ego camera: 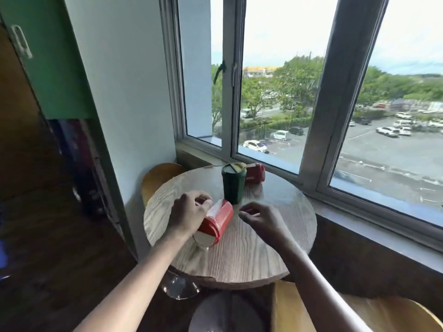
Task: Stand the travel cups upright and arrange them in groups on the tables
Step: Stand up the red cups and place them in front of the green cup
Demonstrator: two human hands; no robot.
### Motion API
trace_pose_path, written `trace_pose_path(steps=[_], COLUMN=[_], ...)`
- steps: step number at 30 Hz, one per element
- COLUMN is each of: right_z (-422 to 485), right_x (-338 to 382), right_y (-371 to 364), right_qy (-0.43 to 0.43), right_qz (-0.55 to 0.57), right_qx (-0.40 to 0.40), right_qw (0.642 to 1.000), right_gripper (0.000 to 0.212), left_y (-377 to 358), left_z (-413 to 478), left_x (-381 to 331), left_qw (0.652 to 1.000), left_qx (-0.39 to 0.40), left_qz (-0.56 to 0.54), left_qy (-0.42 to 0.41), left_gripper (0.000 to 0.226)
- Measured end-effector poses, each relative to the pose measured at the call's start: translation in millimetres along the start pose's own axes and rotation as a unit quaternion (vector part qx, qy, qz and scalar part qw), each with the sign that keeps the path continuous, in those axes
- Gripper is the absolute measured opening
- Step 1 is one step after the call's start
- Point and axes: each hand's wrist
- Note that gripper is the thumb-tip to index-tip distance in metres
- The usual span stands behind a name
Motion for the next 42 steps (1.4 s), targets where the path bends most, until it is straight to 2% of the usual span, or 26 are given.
trace_pose_path(steps=[6,11,16,19,22,27,31,34,36,38,40,42], right_z=[65,104,118,119,121,123,112,95,87,85,88,94], right_x=[-15,-17,-25,-21,-12,2,18,29,32,32,31,30], right_y=[-47,-70,-88,-100,-111,-125,-127,-132,-136,-139,-140,-140], right_qy=[-0.048,-0.079,-0.122,-0.156,-0.191,-0.272,-0.331,-0.384,-0.416,-0.435,-0.447,-0.450], right_qz=[0.014,0.013,0.010,0.027,0.025,-0.025,-0.052,-0.046,-0.039,-0.058,-0.086,-0.103], right_qx=[-0.009,-0.039,-0.075,-0.105,-0.129,-0.168,-0.168,-0.139,-0.108,-0.086,-0.080,-0.087], right_qw=[0.999,0.996,0.990,0.982,0.973,0.947,0.927,0.912,0.902,0.894,0.887,0.883], right_gripper=[0.011,0.012,0.017,0.028,0.025,0.033,0.049,0.077,0.099,0.113,0.119,0.116], left_y=[-22,-55,-93,-111,-122,-139,-156,-166,-173,-178,-181,-183], left_z=[100,154,200,220,233,248,258,259,257,256,254,254], left_x=[51,73,82,82,83,87,98,105,109,113,115,117], left_qw=[0.997,0.978,0.936,0.907,0.875,0.819,0.787,0.778,0.781,0.789,0.796,0.806], left_qx=[0.073,0.189,0.313,0.360,0.408,0.483,0.520,0.531,0.527,0.515,0.505,0.492], left_qz=[-0.036,-0.091,-0.147,-0.195,-0.233,-0.278,-0.299,-0.296,-0.293,-0.291,-0.288,-0.284], left_qy=[0.003,-0.016,-0.060,-0.096,-0.119,-0.135,-0.145,-0.159,-0.162,-0.166,-0.167,-0.167], left_gripper=[0.010,0.036,0.068,0.073,0.075,0.069,0.081,0.085,0.081,0.080,0.080,0.079])
Point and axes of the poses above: each hand's wrist, its own z-axis towards the middle knuckle, its own y-axis out of the back of the hand, x = y × z, and after that the axes turned 7 degrees about z, right-handed
